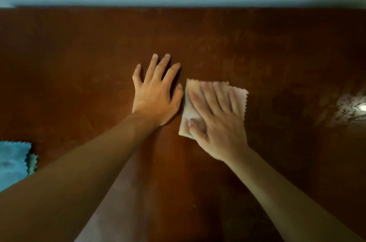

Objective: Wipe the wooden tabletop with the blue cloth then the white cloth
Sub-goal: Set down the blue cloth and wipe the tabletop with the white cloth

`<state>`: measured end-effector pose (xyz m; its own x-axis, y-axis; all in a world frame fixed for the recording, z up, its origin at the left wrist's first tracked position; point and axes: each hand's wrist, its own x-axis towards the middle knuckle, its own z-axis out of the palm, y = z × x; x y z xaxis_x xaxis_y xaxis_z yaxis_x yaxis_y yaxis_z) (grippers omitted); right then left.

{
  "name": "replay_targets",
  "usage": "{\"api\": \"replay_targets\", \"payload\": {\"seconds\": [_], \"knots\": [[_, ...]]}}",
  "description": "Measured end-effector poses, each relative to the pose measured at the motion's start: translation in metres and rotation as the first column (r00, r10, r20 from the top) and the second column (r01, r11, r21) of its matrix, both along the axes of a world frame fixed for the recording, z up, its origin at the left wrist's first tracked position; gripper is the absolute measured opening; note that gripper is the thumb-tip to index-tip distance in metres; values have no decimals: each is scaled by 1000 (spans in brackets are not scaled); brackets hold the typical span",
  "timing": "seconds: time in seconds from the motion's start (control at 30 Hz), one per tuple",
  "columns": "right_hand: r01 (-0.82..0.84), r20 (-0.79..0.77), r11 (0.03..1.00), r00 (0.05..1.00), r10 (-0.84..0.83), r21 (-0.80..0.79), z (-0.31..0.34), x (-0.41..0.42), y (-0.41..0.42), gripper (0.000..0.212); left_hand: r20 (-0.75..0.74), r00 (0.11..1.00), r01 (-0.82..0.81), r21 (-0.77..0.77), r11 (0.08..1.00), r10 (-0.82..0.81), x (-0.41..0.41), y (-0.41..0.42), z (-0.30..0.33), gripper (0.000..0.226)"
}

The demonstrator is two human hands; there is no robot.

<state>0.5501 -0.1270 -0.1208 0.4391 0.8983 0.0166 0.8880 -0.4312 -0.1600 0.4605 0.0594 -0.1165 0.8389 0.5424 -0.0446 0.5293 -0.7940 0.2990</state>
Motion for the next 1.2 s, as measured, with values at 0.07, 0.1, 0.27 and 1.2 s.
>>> {"api": "replay_targets", "payload": {"seconds": [0.07,0.1,0.27,1.2], "knots": [[-12,-9,999,1000,12,38,0,-5,-9,63,3,1000,0,17,1000,0,-1,-2,-4,59],[-19,-8,999,1000,20,44,1,-4,-8,64,12,1000,-2,31,1000,1,-1,-3,-5,58],[-55,-18,995,998,53,-80,2,36,28,66,68,998,-12,47,999,9,-1,-4,-6,55],[-53,18,988,998,56,-143,7,73,72,68,62,998,-7,60,998,3,-1,-5,-4,54]]}}
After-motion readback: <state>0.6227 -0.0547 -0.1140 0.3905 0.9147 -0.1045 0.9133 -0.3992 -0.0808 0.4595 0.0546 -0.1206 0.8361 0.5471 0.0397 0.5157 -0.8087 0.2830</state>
